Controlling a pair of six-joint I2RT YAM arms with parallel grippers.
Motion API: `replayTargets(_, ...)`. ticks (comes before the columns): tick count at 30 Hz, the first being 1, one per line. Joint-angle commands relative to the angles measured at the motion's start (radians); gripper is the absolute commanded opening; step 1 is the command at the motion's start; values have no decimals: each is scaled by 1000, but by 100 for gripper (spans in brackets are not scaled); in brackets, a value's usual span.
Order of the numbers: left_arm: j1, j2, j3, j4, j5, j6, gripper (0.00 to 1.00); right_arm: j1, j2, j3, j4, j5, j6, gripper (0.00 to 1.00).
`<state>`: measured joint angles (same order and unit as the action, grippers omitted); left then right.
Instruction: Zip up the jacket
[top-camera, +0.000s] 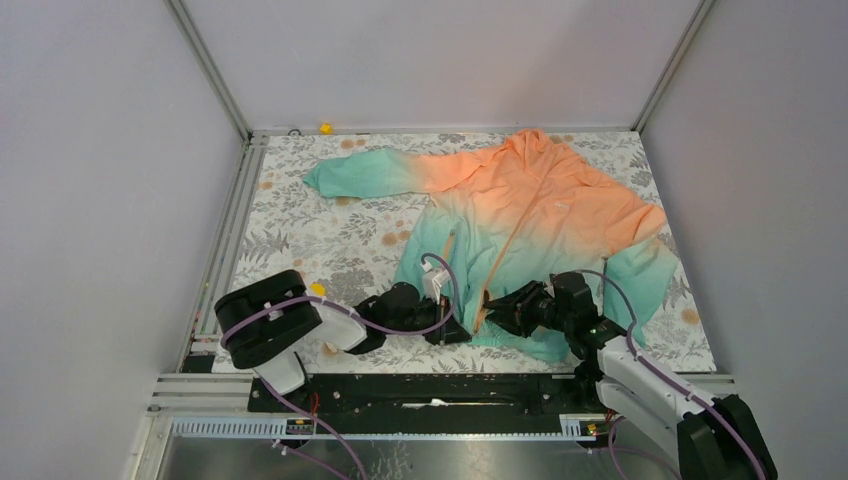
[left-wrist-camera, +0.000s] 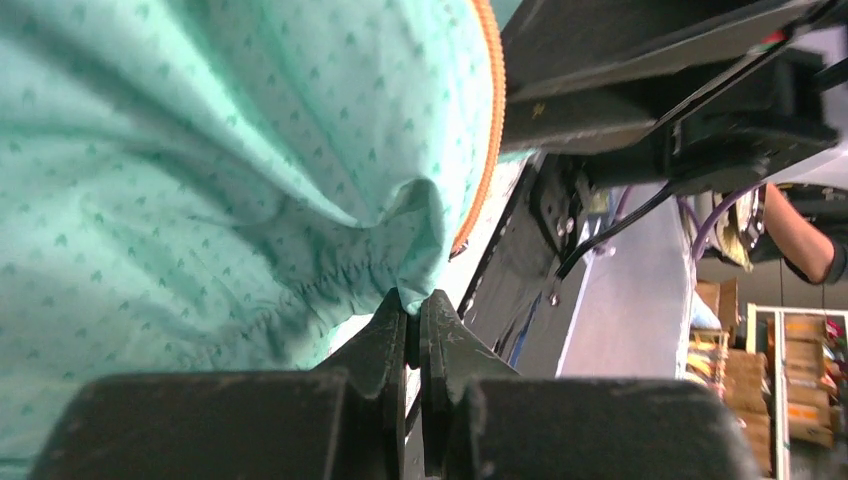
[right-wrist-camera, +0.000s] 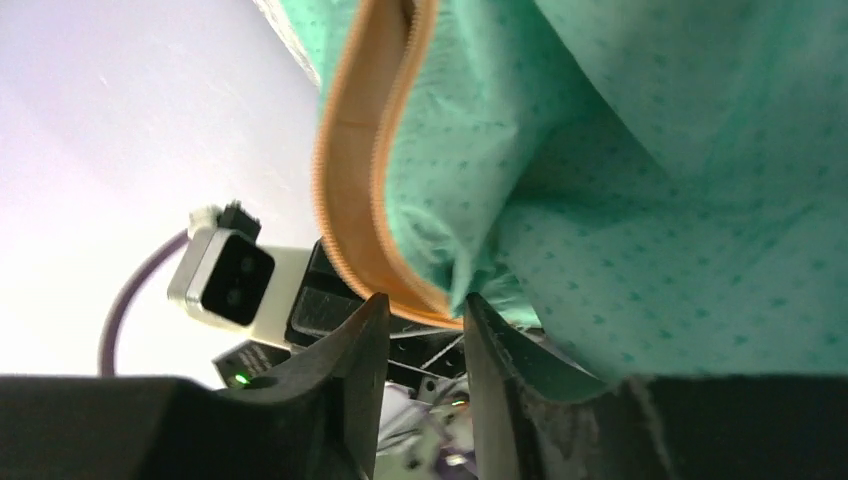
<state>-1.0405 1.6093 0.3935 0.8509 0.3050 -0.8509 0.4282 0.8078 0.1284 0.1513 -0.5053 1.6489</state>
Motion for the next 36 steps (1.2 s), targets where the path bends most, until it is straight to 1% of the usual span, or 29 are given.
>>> replayTargets(1,2,47,39,-64,120,-22,0,-14,-31,34,-37,46,-391,47)
replayTargets(4,6,45,31,-56,142,-42,0,-14,-47,40,-48,24,-567,64)
replayTargets(5,8,39,28,-52,150,-48,0,-14,-53,55,-79,16,-623,69)
replayTargets(8,12,21,21,-47,174,-58,0,-12,-72,147,-290,36,-829,84)
replayTargets(10,16,14,19,-37,194,-65,0,-12,-79,216,-426,52,-937,91)
replayTargets(12,24,17,9,2,215,-83,0,6,-94,251,-500,51,-977,97)
replayTargets(15,35,33,2,33,231,-99,0,81,-108,242,-506,54,-949,100)
replayTargets(18,43,52,-14,76,237,-120,0,253,-93,238,-494,182,-874,95)
replayTargets(19,45,59,-21,98,239,-128,0,328,-91,238,-491,240,-838,92)
replayTargets(21,44,71,-33,133,241,-142,0,396,-94,227,-479,315,-804,82)
replayTargets(23,46,85,-40,157,243,-155,0,429,-79,223,-474,354,-800,73)
replayTargets(26,49,103,-47,196,250,-176,0,492,-28,215,-424,388,-790,64)
replayTargets(28,55,109,-54,219,259,-187,0,541,-7,219,-410,455,-797,61)
replayTargets(29,57,107,-59,228,259,-192,0,548,-8,220,-407,487,-802,59)
replayTargets(31,60,102,-68,235,261,-198,0,549,-24,204,-370,500,-797,52)
replayTargets(34,60,103,-74,246,259,-210,0,553,-42,148,-254,499,-740,44)
replayTargets(36,59,110,-74,265,267,-223,0,556,-42,117,-199,500,-725,41)
